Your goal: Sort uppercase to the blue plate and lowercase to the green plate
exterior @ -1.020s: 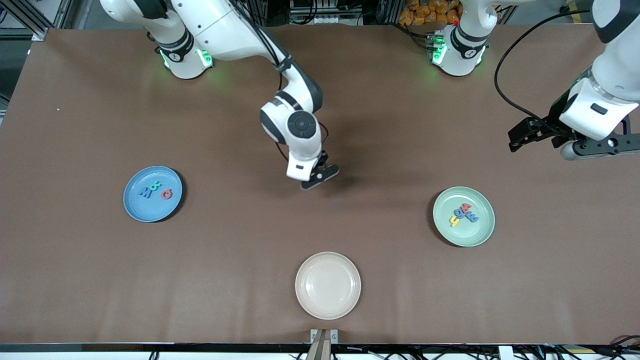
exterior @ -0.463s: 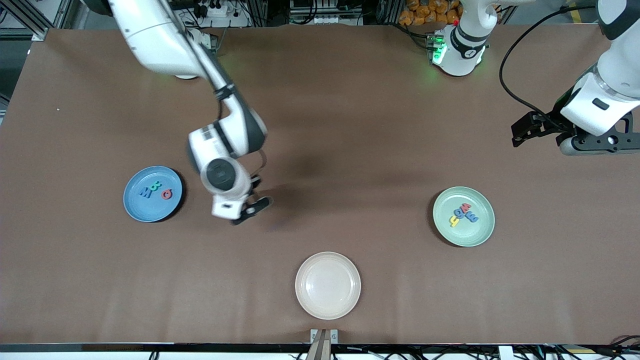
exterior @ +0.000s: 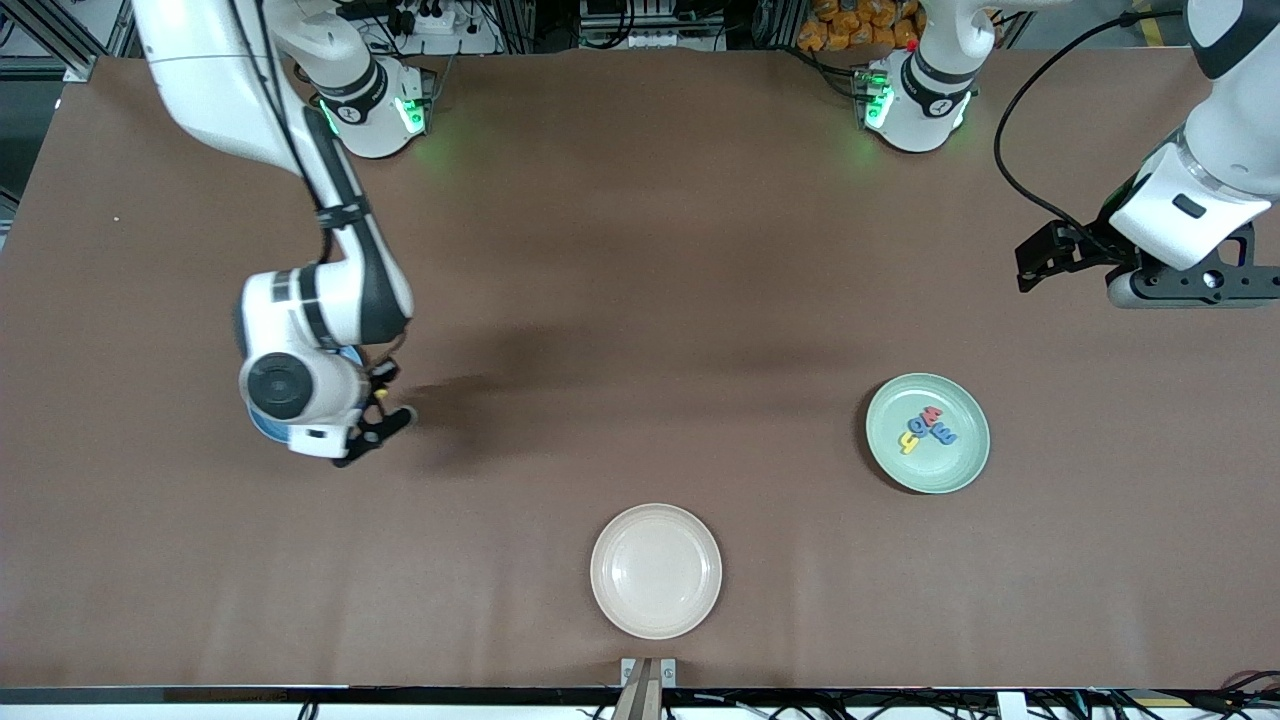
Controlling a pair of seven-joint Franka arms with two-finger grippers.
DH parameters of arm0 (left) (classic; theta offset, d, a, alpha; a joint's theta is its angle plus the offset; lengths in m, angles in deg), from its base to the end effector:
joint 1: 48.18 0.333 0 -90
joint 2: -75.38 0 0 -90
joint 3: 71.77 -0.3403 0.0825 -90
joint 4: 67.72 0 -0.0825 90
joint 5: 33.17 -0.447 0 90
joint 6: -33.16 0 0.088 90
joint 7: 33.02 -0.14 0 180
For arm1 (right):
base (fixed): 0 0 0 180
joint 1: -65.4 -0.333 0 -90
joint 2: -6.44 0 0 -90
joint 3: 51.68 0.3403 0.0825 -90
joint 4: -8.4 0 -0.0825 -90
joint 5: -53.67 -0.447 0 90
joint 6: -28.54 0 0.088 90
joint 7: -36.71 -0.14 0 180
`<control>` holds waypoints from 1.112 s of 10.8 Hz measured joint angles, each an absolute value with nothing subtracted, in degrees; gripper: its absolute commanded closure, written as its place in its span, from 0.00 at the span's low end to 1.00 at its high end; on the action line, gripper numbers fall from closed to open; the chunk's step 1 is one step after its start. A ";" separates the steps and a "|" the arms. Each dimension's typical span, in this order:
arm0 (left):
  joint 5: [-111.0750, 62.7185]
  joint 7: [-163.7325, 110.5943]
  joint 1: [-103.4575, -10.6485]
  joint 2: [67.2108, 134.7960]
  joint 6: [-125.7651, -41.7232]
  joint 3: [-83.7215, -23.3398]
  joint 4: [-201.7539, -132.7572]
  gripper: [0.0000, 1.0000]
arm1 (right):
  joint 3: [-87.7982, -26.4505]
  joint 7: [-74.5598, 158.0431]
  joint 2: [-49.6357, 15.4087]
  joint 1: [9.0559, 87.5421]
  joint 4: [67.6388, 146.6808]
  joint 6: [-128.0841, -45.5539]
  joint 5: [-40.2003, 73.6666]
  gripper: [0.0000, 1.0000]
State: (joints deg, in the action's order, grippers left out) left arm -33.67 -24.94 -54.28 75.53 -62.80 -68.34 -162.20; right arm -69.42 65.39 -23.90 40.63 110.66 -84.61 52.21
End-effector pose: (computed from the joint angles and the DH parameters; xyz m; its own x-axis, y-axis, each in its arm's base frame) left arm 0.6184 -0.1026 0.5813 0.9994 -0.0262 0.0242 -0.0260 -0.9996 -0.0052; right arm 0.6616 0.0898 0.1971 0.7612 0.5553 -0.3349 0.5806 -0.8136 -0.0294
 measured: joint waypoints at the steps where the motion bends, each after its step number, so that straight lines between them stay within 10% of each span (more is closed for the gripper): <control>1: -33.67 -24.94 -54.27 75.59 -62.80 -68.33 -162.20 0.00 | -71.97 68.48 -23.35 41.18 112.48 -84.62 52.22 0.74; 9: -33.67 -24.97 -53.90 75.86 -62.74 -68.41 -162.20 0.00 | -74.04 71.12 -23.35 44.16 125.53 -92.57 48.88 0.64; 10: -33.67 -24.98 -53.86 75.87 -62.73 -68.45 -162.20 0.00 | -74.00 71.11 -23.34 44.15 125.53 -92.47 48.67 0.51; 11: -33.67 -25.00 -53.84 75.88 -62.72 -68.48 -162.20 0.00 | -73.96 71.11 -23.32 44.12 125.52 -92.46 48.47 0.10; 12: -33.67 -25.00 -53.84 75.89 -62.70 -68.49 -162.20 0.00 | -73.95 71.09 -23.30 44.10 125.49 -92.46 48.07 0.06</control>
